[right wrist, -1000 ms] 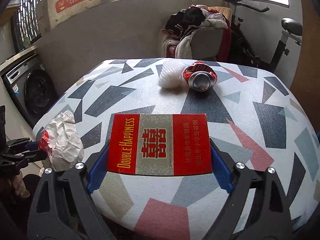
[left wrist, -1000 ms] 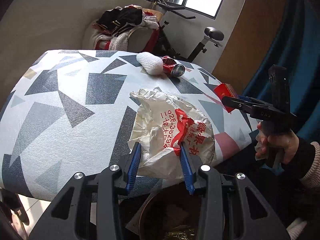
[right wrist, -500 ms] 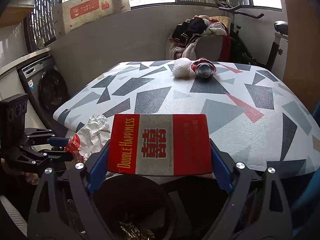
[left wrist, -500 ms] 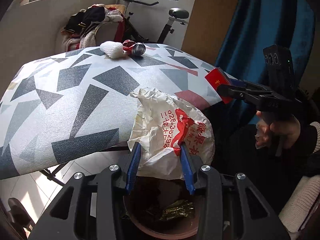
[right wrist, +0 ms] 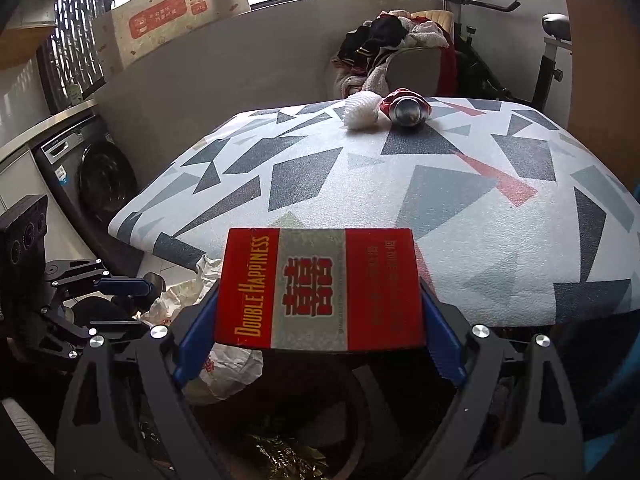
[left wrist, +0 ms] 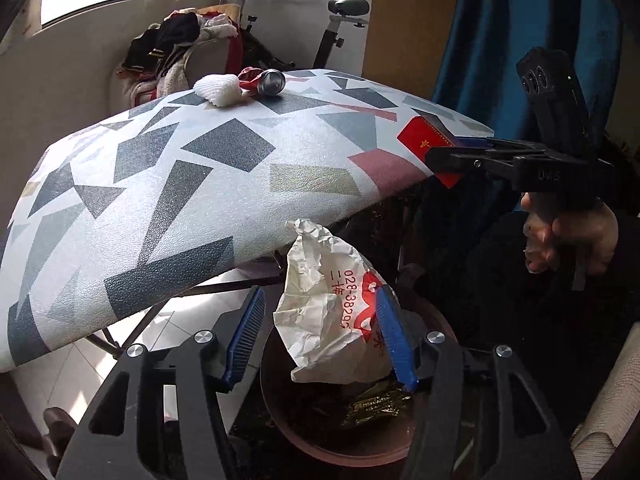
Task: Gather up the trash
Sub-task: 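Lower the red Double Happiness box over the bin and open the right gripper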
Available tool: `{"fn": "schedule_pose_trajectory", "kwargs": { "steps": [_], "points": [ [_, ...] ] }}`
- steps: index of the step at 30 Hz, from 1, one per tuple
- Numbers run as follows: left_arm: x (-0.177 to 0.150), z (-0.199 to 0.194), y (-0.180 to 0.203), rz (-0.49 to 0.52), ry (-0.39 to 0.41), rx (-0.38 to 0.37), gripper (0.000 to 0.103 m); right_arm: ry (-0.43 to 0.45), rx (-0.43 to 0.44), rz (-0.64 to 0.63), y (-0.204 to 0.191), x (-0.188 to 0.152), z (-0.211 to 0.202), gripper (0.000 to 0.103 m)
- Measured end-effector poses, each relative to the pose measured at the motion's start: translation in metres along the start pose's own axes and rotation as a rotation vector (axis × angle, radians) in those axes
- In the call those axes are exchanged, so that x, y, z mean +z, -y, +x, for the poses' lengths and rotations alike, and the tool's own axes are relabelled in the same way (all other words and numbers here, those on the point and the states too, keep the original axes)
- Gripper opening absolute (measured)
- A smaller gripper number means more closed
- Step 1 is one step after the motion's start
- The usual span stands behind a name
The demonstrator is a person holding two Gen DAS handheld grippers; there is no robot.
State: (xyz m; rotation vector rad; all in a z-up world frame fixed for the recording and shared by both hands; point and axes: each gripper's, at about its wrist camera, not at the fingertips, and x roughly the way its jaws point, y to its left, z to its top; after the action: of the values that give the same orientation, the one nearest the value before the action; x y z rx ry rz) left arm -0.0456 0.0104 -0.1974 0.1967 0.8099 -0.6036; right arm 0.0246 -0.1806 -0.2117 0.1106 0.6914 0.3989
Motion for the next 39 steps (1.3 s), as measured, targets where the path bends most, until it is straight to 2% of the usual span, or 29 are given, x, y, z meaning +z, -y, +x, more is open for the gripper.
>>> {"fn": "schedule_pose_trajectory", "kwargs": {
  "steps": [2,4,10,17,38,39],
  "points": [
    [0.000,-0.002,0.003,0.014,0.015,0.016,0.068,-0.004,0.004,-0.002,0.000,-0.001,0.000,0.088],
    [0.000,-0.004,0.002,0.008,0.026,0.036,0.078,-0.010,0.011,-0.013,-0.002,-0.001,0.001,0.088],
    [0.001,-0.012,-0.016,-0.087,0.059,0.087,0.089,-0.045,0.044,-0.070,-0.013,-0.004,0.006,0.088],
    [0.001,-0.017,-0.034,-0.177,0.075,0.125,0.091,-0.087,0.064,-0.139,-0.028,-0.007,0.014,0.088],
    [-0.001,-0.017,-0.040,-0.203,0.072,0.134,0.092,-0.164,0.074,-0.259,-0.052,-0.017,0.028,0.089],
    [-0.001,-0.017,-0.041,-0.204,0.072,0.134,0.092,-0.166,0.070,-0.263,-0.053,-0.017,0.029,0.091]
  ]
}}
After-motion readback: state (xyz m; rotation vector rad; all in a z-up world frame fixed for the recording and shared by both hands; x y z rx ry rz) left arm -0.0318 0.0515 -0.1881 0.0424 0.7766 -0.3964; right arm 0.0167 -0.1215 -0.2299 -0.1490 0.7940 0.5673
